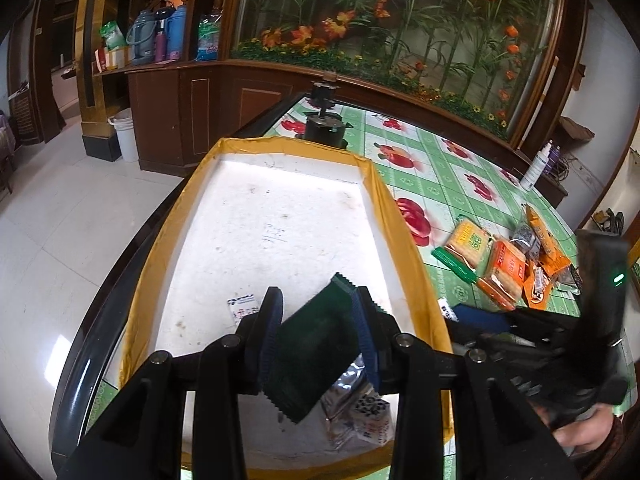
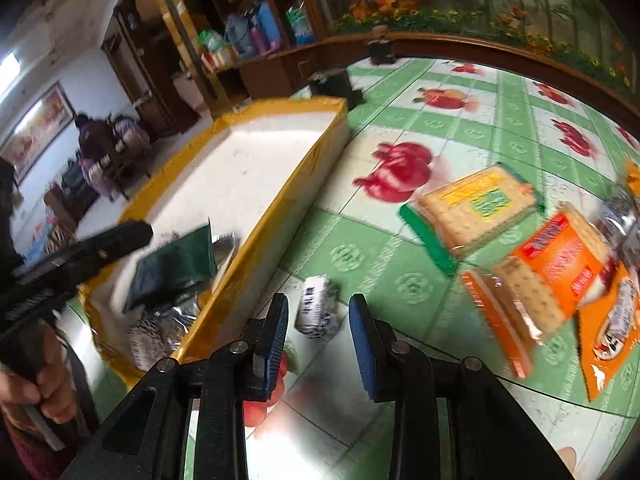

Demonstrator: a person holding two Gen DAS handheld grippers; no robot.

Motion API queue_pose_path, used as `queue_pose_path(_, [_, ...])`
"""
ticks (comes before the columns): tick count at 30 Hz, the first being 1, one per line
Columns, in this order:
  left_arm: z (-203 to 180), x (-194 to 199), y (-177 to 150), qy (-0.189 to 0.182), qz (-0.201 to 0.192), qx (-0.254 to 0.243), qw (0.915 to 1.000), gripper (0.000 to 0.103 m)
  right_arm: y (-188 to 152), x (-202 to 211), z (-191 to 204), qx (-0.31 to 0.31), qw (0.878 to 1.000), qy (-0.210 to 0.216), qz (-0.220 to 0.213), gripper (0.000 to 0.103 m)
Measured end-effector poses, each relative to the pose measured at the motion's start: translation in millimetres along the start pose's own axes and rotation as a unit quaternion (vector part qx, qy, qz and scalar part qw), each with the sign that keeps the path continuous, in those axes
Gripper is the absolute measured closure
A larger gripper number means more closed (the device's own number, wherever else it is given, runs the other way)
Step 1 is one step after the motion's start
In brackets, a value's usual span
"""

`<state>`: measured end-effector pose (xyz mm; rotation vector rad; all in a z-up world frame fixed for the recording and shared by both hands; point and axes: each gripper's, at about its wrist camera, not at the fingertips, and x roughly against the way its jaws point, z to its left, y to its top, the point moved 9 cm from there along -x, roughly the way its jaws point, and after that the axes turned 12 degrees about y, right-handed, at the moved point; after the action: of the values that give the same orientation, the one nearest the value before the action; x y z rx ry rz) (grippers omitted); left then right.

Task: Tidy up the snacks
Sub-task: 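Grasp another white candy with the right gripper while the left grasps the yellow WEIDAN cracker pack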

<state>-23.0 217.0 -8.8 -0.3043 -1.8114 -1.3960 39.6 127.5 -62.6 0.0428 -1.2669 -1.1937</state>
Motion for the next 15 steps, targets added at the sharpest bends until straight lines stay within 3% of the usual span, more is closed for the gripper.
queue_pose_path(3, [-4.6,2.6,0.5,-0.005,-0.001,-0.003,1.0000,0.068,-5.6,-6.7,-1.7,0.025,0.999,-0.028,0.005,0.068])
queue_pose_path(5, [-11.1,5.5,1.2,-0.011,-0.002,-0.008,0.9999,0.068,-5.5,-4.4,-3.2,0.028,0.999,-0.037,0.005,0.084])
queue_pose_path(6, [-14.9,7.1,2.2,-0.015,-0.002,-0.012,0.9998,0.068,-5.6,-1.5,-5.8,0.022,0.999,-0.036,0.003,0.084])
queue_pose_path(15, [-98.9,9.7,9.0,-0.079,0.024,-0.082,0.9932,0.065,3.3,104.4,-77.8,-0.061,0.990,-0.051,-0.119,0.084])
